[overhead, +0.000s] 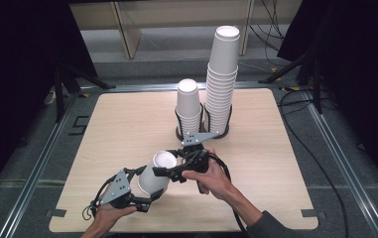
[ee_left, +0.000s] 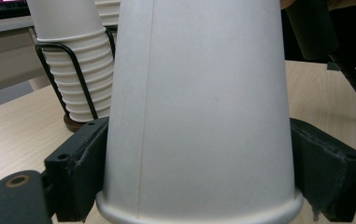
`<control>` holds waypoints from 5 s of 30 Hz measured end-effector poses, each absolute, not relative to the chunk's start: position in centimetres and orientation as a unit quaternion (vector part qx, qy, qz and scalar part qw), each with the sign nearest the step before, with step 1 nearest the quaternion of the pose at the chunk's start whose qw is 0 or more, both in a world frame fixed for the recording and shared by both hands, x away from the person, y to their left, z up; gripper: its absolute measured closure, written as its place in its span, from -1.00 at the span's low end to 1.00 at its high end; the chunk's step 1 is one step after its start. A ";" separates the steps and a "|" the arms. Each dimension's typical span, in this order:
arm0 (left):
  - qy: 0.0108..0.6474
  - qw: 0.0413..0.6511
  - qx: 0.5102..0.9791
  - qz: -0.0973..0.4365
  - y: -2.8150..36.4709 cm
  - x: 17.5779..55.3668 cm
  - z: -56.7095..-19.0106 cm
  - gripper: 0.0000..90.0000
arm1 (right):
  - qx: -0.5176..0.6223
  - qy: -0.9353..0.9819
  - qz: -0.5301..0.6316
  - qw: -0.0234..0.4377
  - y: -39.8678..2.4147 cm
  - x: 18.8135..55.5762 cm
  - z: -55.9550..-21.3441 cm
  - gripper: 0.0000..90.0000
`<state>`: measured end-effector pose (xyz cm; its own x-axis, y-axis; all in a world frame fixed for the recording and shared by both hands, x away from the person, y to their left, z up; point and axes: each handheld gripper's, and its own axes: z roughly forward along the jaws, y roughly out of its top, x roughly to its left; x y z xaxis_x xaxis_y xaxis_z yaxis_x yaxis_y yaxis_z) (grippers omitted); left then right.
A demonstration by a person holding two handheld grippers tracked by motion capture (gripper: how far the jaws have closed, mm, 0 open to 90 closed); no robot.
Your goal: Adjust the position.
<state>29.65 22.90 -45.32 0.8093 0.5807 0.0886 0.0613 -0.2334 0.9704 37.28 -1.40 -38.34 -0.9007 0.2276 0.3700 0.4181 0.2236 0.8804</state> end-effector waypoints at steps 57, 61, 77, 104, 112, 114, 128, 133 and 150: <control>0.213 0.588 0.757 0.187 23.2 29.9 -45.4 -0.88 | -0.195 -0.804 -0.542 0.149 -2.7 38.6 -38.9 -0.45; 0.217 0.609 0.740 0.187 23.0 29.9 -45.5 -0.92 | -0.198 -0.787 -0.558 0.171 -2.9 38.7 -38.9 -0.45; 0.196 0.561 0.777 0.207 22.9 29.7 -45.0 -0.72 | -0.178 -0.807 -0.544 0.142 -2.8 38.5 -38.8 -0.46; 0.152 0.508 0.817 0.228 22.3 29.1 -45.0 -0.73 | -0.126 -0.877 -0.451 0.109 -1.5 37.5 -39.1 -0.51; 0.147 0.526 0.807 0.226 22.4 29.3 -45.1 -0.82 | -0.118 -0.868 -0.466 0.122 -1.8 37.7 -38.8 -0.48; 0.149 0.524 0.807 0.225 22.6 29.2 -44.9 -0.85 | -0.116 -0.865 -0.473 0.119 -1.9 37.8 -38.8 -0.47; 0.191 0.637 0.726 0.174 23.6 29.4 -44.6 -0.88 | -0.133 -0.813 -0.540 0.174 -3.6 38.9 -38.6 -0.46; 0.196 0.648 0.716 0.169 23.7 29.5 -44.6 -0.88 | -0.139 -0.803 -0.548 0.187 -3.9 39.1 -38.6 -0.46; 0.197 0.664 0.701 0.170 23.1 29.3 -44.7 -1.00 | -0.136 -0.774 -0.580 0.215 -4.3 39.4 -38.5 -0.46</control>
<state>29.35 23.08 -44.68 0.8644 0.5022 -0.0226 0.0493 -0.0401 0.9980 39.37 -4.28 -38.46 -0.8703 -0.0396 0.4909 0.4600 0.2905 0.8390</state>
